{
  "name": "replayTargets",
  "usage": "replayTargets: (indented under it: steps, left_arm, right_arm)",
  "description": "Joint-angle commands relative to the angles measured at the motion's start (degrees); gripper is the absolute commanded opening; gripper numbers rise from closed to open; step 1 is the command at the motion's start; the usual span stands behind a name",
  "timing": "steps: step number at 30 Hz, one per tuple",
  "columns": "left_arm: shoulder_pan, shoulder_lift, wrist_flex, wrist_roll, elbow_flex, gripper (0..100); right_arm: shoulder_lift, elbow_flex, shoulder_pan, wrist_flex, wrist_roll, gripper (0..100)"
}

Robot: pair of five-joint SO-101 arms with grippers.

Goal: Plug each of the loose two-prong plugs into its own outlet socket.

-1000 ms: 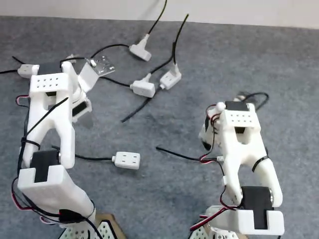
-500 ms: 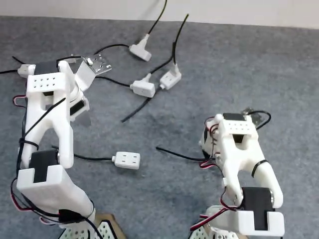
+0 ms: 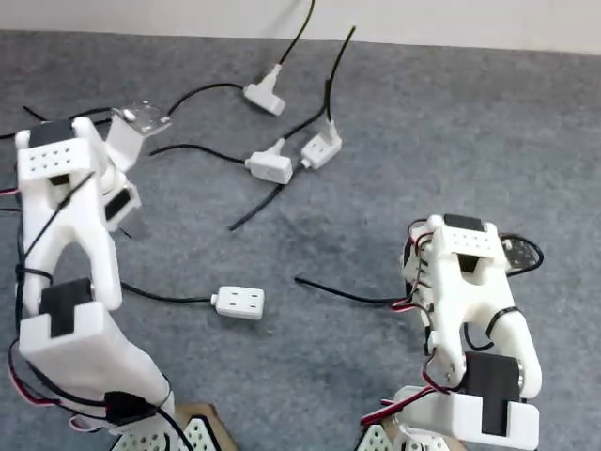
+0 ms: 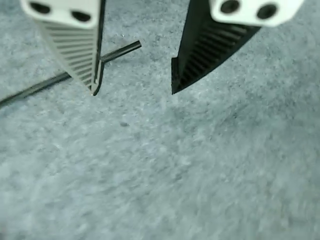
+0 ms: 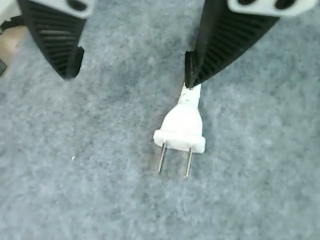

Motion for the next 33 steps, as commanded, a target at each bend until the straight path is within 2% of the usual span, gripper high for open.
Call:
replayTargets:
  steps: [1, 6, 17, 26, 28, 31, 33]
  left_arm:
    - [-2.0, 2.9, 5.7, 1.8, -8.9, 24]
    - [-2.8, 8.5, 15.3, 1.6, -22.1, 24]
    - [-4.9, 9.0, 15.3, -0.8, -24.1, 24]
    - [-8.0, 8.9, 15.3, -1.5, -24.3, 24]
    - [-8.2, 8.9, 15.4, -3.2, -24.1, 24]
    - [-8.3, 8.9, 15.4, -3.6, -24.0, 24]
    - [-8.3, 8.9, 15.4, -3.7, -24.0, 24]
  right_arm:
    - [-1.5, -0.4, -2.2, -0.3, 0.3, 32.7]
    - [-1.5, -0.2, -2.4, -7.3, -1.0, 32.6]
    - [-1.1, 1.3, -0.7, -14.7, -1.0, 32.5]
    - [6.3, 2.2, 1.1, -18.9, -0.6, 31.5]
    - [7.0, 1.8, 0.8, -18.9, -0.6, 25.6]
    - [6.9, 0.3, 1.1, -18.7, -0.5, 9.1]
    - [7.0, -0.4, 0.9, -18.6, -0.5, 2.3]
